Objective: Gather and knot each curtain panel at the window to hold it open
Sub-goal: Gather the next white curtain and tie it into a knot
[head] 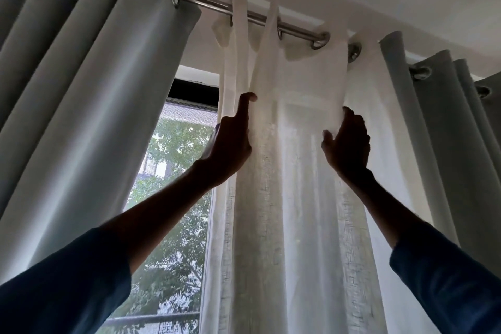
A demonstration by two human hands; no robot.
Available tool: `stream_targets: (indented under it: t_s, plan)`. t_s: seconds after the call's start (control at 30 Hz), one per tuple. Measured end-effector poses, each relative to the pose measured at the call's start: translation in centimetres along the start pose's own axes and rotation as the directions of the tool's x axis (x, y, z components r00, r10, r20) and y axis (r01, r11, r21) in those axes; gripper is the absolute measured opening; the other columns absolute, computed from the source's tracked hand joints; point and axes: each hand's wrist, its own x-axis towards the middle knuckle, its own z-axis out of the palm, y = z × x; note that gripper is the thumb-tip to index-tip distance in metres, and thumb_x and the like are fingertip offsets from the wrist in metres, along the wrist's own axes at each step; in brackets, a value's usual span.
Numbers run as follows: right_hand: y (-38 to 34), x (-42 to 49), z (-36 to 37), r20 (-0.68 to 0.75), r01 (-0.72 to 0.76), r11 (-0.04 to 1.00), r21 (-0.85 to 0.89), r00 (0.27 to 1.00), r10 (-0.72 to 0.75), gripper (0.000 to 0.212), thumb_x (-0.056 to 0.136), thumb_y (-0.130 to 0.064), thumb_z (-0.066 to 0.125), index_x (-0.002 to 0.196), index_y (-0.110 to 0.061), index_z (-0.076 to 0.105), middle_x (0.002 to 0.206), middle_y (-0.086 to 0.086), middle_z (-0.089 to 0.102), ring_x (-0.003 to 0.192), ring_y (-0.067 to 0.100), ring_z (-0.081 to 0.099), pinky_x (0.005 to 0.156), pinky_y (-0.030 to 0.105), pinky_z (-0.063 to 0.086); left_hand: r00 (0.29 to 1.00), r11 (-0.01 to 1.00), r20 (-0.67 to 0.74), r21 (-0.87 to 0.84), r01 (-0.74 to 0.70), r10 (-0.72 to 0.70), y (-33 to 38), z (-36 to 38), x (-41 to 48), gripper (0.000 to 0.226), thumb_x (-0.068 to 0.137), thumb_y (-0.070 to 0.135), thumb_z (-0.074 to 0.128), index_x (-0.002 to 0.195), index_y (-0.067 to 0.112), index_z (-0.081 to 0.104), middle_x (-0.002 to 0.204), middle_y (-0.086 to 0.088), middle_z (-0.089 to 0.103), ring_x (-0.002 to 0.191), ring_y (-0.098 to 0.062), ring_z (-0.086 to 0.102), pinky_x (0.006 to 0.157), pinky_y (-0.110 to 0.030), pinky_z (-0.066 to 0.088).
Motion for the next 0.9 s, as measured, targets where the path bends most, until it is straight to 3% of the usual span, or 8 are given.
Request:
stream_targets:
  t_s: [0.1, 0.2, 0.3, 0.4, 0.53, 0.6, 0.7, 0.9]
  plan:
    - [0.4, 0.3, 0.0, -0.091, 0.021, 0.999, 0.050, 0.996, -0.016, 0.014, 0.094, -0.018, 0.061, 0.097, -0.005, 0.062, 0.092, 0.014, 0.067, 0.087, 0.036, 0.063, 0.072, 0.037, 0.050, 1.000, 0.999, 0.011, 0.054, -0.007, 0.006, -0.2, -0.2, 0.0, 0.044, 0.090, -0.006, 0.048, 0.124, 0.021, 0.044, 0.049, 0.003, 0.048, 0.036, -0.010, 0.045, 0.037, -0.034, 0.044]
    - [0.1, 0.3, -0.2, -0.090, 0.005, 0.997, 0.081, 0.996, 0.002, 0.038, 0.092, -0.014, 0.061, 0.059, -0.007, 0.044, 0.057, 0.009, 0.050, 0.056, 0.030, 0.051, 0.050, 0.026, 0.027, 0.999, 0.992, 0.033, 0.122, 0.021, -0.025, -0.9, 0.1, 0.0, 0.023, 0.089, -0.001, 0.055, 0.099, 0.018, 0.062, 0.072, 0.000, 0.069, 0.052, -0.005, 0.057, 0.052, -0.027, 0.053]
    - [-1.6, -0.4, -0.1, -0.075, 0.100, 0.992, 0.075, 0.993, -0.094, 0.028, 0.093, -0.014, 0.065, 0.069, -0.001, 0.065, 0.070, 0.014, 0.067, 0.069, 0.032, 0.065, 0.063, 0.022, 0.034, 0.998, 0.987, 0.051, 0.156, 0.029, -0.037, -1.8, 0.8, 0.0, 0.021, 0.085, 0.002, 0.058, 0.091, 0.018, 0.070, 0.092, 0.001, 0.073, 0.078, -0.011, 0.068, 0.073, -0.032, 0.059]
    - [-4.7, -0.4, 0.6, -0.039, 0.225, 0.969, 0.101, 0.974, -0.222, 0.020, 0.092, -0.009, 0.064, 0.075, 0.000, 0.070, 0.079, 0.015, 0.071, 0.076, 0.032, 0.068, 0.066, 0.024, 0.040, 0.995, 0.987, 0.056, 0.146, 0.069, -0.077, -2.4, 0.9, 0.1, 0.025, 0.081, 0.003, 0.055, 0.089, 0.020, 0.071, 0.094, 0.002, 0.072, 0.085, -0.013, 0.069, 0.078, -0.028, 0.057]
    - [-10.4, -0.5, 1.3, -0.008, 0.344, 0.919, 0.192, 0.937, -0.349, 0.034, 0.080, -0.001, 0.066, 0.051, -0.011, 0.050, 0.057, 0.009, 0.056, 0.061, 0.031, 0.060, 0.059, 0.024, 0.031, 0.992, 0.984, 0.063, 0.151, 0.097, -0.108, -2.7, 0.4, 0.4, 0.027, 0.076, 0.005, 0.050, 0.082, 0.018, 0.073, 0.089, 0.000, 0.071, 0.081, -0.015, 0.066, 0.078, -0.027, 0.054]
    - [-13.4, -1.3, 1.7, 0.034, 0.389, 0.884, 0.261, 0.911, -0.411, 0.047, 0.076, -0.001, 0.060, 0.048, -0.018, 0.027, 0.051, -0.004, 0.037, 0.053, 0.025, 0.047, 0.054, 0.027, 0.025, 0.988, 0.976, 0.068, 0.180, 0.122, -0.136, -2.5, 0.1, 0.5, 0.018, 0.077, 0.001, 0.052, 0.077, 0.006, 0.069, 0.086, -0.010, 0.070, 0.079, -0.025, 0.066, 0.071, -0.023, 0.045]
    - [-15.4, -2.1, 2.1, 0.079, 0.395, 0.854, 0.339, 0.892, -0.444, 0.042, 0.068, -0.003, 0.057, 0.049, -0.015, 0.022, 0.050, -0.004, 0.027, 0.049, 0.016, 0.035, 0.051, 0.029, 0.022, 0.988, 0.964, 0.065, 0.236, 0.122, -0.141, -1.9, -0.9, 0.4, 0.014, 0.075, -0.004, 0.055, 0.063, 0.001, 0.056, 0.074, -0.024, 0.066, 0.071, -0.042, 0.063, 0.061, -0.029, 0.031]
    - [-12.1, -4.3, 3.4, 0.023, 0.353, 0.837, 0.418, 0.917, -0.398, 0.040, 0.078, -0.016, 0.062, 0.056, -0.003, 0.031, 0.050, 0.001, 0.022, 0.051, 0.017, 0.023, 0.051, 0.040, 0.035, 0.981, 0.982, 0.132, 0.144, 0.121, -0.140, -3.2, -0.8, -2.0, 0.029, 0.070, -0.001, 0.068, 0.095, 0.011, 0.076, 0.106, -0.008, 0.072, 0.095, -0.022, 0.066, 0.080, -0.011, 0.039]
